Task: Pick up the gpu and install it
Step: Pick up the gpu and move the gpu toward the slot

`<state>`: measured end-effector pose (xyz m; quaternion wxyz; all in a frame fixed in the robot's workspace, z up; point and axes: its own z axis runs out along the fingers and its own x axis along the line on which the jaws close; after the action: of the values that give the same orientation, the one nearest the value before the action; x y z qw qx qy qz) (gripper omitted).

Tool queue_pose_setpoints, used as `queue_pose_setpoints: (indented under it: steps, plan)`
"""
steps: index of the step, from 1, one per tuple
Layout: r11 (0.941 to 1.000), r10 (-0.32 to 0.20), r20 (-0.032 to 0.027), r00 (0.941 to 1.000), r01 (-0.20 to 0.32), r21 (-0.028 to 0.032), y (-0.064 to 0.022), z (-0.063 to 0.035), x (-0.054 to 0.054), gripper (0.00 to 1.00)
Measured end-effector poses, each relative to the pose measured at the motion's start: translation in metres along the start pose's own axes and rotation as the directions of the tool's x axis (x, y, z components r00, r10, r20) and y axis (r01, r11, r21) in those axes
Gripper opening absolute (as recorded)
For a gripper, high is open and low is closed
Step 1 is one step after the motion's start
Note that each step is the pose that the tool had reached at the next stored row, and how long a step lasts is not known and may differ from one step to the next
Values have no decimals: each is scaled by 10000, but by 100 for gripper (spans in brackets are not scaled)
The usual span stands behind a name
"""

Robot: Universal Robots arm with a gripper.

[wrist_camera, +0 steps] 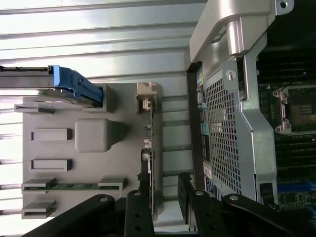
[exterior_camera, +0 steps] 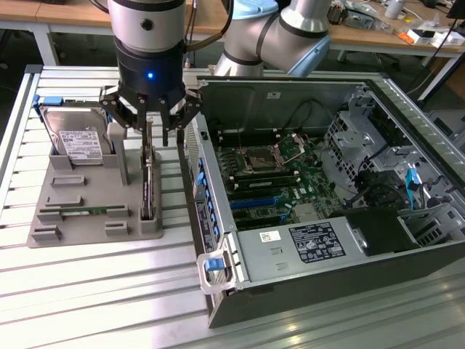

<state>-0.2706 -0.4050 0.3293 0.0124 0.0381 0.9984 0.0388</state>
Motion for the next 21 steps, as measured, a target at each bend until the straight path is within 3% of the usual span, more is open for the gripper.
queue_pose_setpoints:
  steps: [21]
  plan:
    - [10000, 2, -7, 10000, -2, -75, -46, 136, 0, 36]
